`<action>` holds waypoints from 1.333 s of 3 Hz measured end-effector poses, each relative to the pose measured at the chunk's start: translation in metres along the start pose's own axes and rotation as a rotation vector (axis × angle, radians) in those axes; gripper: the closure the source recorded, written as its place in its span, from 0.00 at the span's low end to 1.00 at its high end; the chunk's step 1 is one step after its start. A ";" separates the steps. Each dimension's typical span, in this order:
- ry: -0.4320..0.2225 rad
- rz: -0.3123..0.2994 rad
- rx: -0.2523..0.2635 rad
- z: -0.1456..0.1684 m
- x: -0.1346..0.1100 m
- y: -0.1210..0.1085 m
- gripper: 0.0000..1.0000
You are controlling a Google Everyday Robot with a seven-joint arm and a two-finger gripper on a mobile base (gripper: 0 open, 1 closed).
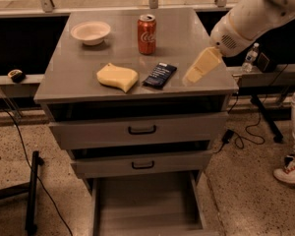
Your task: Place rxbar blueberry into bottom drawer
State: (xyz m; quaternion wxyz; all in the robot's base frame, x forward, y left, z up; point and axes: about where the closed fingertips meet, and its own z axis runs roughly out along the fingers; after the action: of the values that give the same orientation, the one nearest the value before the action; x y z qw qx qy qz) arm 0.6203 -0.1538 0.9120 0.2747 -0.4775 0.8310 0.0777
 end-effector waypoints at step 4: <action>-0.091 -0.024 -0.044 0.128 -0.044 -0.018 0.19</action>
Offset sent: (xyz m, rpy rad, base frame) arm 0.0867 0.0670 -0.0684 0.0955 -0.0206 0.0136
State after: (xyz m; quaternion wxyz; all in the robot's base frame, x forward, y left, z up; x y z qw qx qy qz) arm 0.7018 -0.0802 0.8304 0.3024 -0.4893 0.8100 0.1142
